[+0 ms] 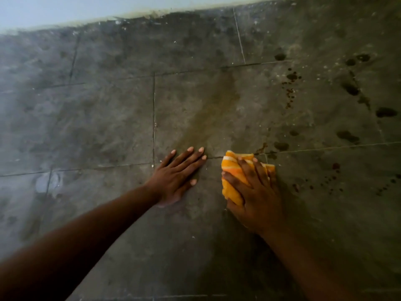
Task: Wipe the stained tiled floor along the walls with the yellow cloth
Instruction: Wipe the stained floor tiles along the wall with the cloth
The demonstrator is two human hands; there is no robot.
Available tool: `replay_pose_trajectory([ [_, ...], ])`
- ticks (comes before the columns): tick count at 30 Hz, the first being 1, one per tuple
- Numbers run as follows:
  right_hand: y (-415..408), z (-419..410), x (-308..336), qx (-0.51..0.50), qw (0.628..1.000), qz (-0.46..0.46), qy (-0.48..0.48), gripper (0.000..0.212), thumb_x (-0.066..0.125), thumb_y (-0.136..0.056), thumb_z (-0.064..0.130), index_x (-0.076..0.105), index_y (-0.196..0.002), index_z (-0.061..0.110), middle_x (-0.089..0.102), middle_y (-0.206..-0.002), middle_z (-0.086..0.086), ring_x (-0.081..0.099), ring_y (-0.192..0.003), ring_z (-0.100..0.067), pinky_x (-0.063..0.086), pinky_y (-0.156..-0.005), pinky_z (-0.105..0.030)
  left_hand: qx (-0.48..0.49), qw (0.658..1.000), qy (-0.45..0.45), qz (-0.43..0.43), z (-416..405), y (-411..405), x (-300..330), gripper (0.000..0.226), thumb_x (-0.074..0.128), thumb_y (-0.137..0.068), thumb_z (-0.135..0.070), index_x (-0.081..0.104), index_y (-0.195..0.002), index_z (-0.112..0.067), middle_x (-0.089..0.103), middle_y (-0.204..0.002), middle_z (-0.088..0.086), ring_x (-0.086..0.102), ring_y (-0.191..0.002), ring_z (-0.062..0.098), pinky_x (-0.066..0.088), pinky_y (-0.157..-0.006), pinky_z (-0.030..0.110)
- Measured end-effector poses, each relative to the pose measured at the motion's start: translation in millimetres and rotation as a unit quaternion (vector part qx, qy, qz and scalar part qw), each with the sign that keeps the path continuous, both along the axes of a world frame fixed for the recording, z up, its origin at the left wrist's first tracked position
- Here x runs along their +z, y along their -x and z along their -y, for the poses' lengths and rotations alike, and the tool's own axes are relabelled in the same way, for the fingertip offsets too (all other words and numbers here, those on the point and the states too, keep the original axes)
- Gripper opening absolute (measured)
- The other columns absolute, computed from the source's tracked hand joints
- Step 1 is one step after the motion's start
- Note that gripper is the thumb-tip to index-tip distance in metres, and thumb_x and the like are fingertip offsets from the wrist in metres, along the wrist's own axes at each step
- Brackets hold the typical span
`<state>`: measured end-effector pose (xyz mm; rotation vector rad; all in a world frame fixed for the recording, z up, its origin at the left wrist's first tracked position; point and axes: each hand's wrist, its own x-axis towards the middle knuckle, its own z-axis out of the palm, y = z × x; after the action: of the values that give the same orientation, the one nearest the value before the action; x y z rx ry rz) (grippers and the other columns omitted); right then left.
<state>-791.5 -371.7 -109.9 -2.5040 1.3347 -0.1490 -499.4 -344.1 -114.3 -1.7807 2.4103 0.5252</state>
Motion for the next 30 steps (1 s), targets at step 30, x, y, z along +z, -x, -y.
replay_pose_trajectory([
  [30, -31, -46, 76, -0.297, 0.52, 0.647, -0.472, 0.043, 0.051, -0.095, 0.042, 0.082, -0.108, 0.015, 0.075, -0.119, -0.012, 0.073, -0.107, -0.023, 0.053, -0.1, -0.042, 0.112, 0.898, 0.04, -0.423, -71, 65, 57, 0.086, 0.085, -0.081, -0.048, 0.046, -0.156, -0.029, 0.037, -0.168, -0.009, 0.033, -0.157, 0.011, 0.034, -0.127, 0.041],
])
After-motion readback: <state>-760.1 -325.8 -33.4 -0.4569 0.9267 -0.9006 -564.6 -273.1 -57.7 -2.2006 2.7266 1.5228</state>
